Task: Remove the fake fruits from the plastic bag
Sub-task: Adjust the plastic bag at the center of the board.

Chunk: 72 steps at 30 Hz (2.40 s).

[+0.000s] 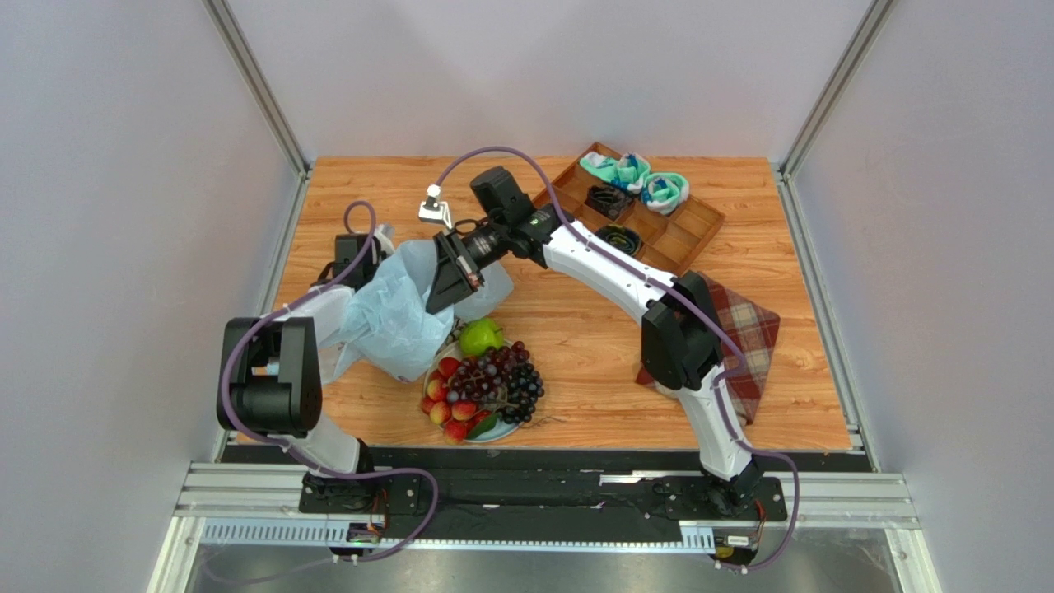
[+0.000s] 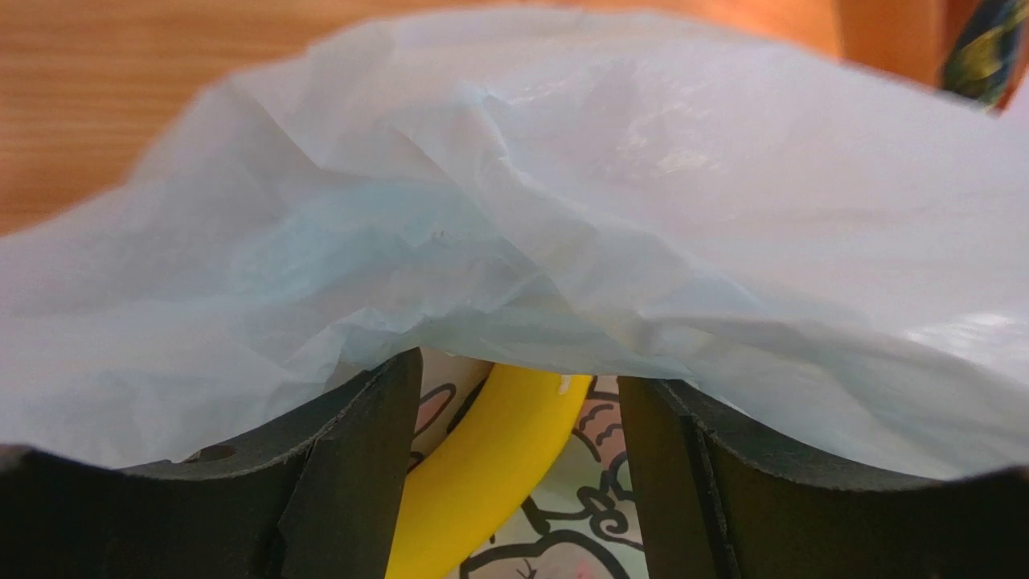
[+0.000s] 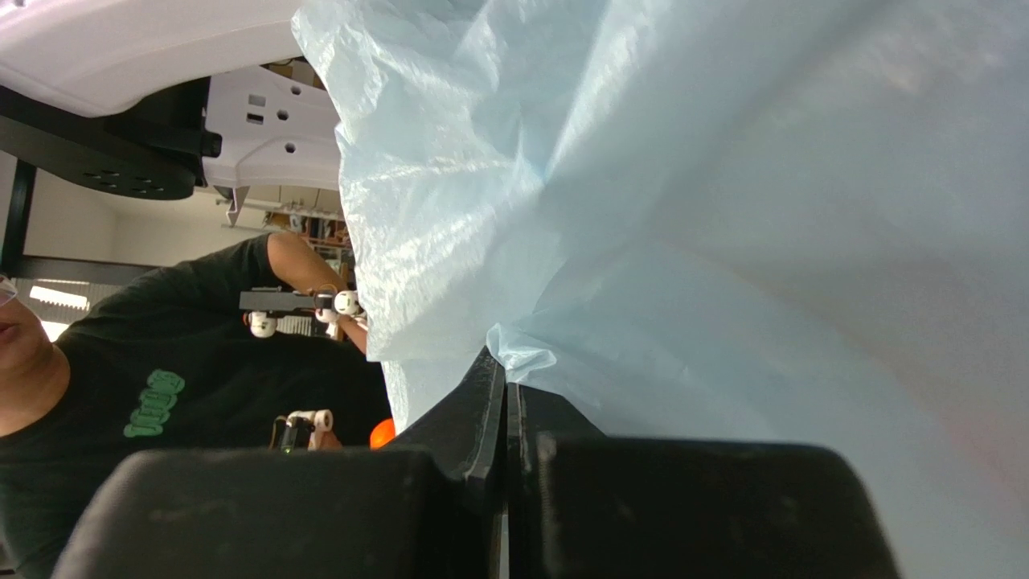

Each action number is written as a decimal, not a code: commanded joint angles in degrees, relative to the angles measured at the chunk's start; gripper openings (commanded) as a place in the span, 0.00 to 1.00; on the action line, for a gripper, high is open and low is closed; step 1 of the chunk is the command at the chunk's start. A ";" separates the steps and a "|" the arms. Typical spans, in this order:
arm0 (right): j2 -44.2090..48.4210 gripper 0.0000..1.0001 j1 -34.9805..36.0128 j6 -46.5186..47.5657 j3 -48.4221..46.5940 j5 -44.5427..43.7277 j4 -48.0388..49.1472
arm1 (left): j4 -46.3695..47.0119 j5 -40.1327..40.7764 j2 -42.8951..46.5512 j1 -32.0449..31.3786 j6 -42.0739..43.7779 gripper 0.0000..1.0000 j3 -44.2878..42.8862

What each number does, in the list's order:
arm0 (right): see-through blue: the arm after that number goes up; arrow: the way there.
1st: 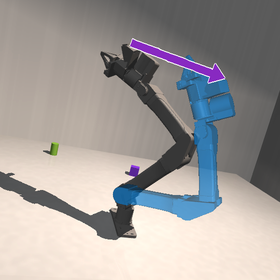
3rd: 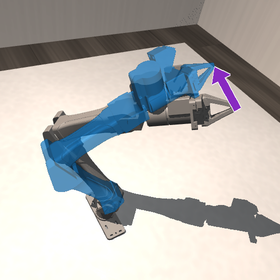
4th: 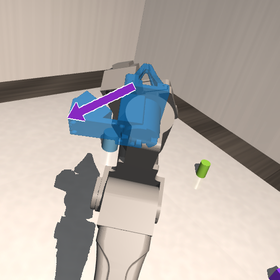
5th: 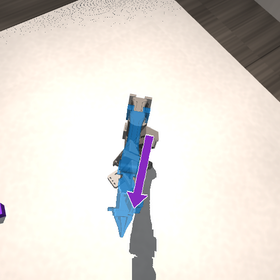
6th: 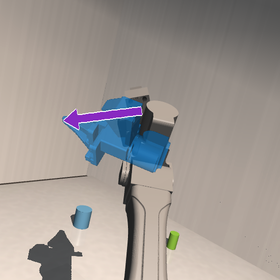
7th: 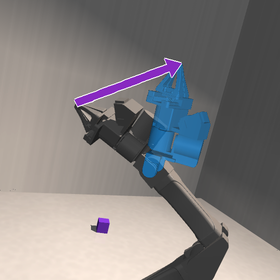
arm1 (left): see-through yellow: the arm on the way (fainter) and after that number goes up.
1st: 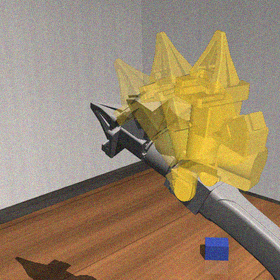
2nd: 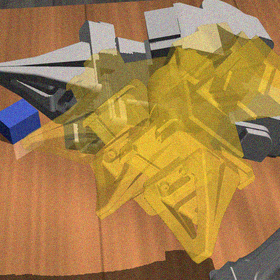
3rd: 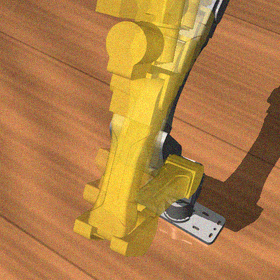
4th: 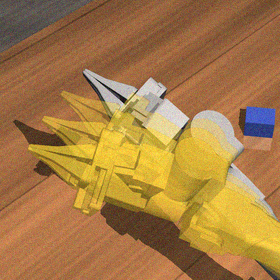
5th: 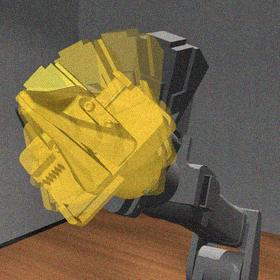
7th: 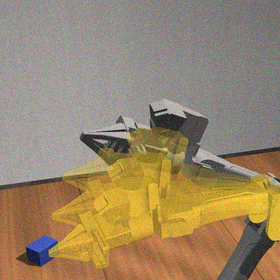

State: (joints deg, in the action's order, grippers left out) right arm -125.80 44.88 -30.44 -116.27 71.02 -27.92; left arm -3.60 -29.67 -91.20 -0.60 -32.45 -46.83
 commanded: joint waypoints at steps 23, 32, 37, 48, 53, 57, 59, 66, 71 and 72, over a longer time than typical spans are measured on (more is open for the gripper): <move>0.19 0.00 -8.49 0.72 -4.76 -1.85 0.95 | -23.81 -1.79 0.99 2.16 11.70 0.00 -16.97; 0.82 0.00 -17.54 13.37 -4.31 -5.89 -11.43 | -37.01 -11.72 21.13 14.75 16.71 0.00 -12.52; -0.67 0.01 -18.52 21.00 -4.76 -12.57 -16.98 | -31.48 -14.27 29.40 14.66 12.50 0.00 -3.11; 5.82 0.68 -18.43 32.43 -13.63 -27.86 -23.40 | -25.24 -14.27 32.75 10.98 10.04 0.49 3.15; 12.32 0.74 -16.41 37.81 -17.67 -34.89 -23.06 | -25.67 -14.62 29.16 8.34 10.12 0.49 -0.27; 12.51 0.73 -9.48 41.41 -20.84 -41.73 -21.92 | -25.50 -14.54 25.46 4.92 9.16 0.47 -2.38; 11.98 0.73 -6.06 41.07 -20.76 -43.94 -19.29 | -25.23 -14.10 23.09 3.60 8.11 0.46 -4.31; 4.60 0.67 -1.12 33.08 -21.72 -46.68 -15.32 | -25.41 -13.40 20.62 1.57 6.52 0.44 -7.31; 1.87 0.58 -1.20 32.09 -15.05 -45.54 -19.17 | -26.02 -11.12 22.99 1.48 6.61 0.45 -6.08; 2.39 0.54 -1.46 33.41 -13.39 -44.67 -20.75 | -26.63 -10.15 23.87 1.48 6.78 0.46 -6.08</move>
State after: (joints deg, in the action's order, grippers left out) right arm -122.96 44.56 2.98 -133.71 26.33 -44.12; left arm -30.22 -41.95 -70.74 0.93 -25.36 -52.03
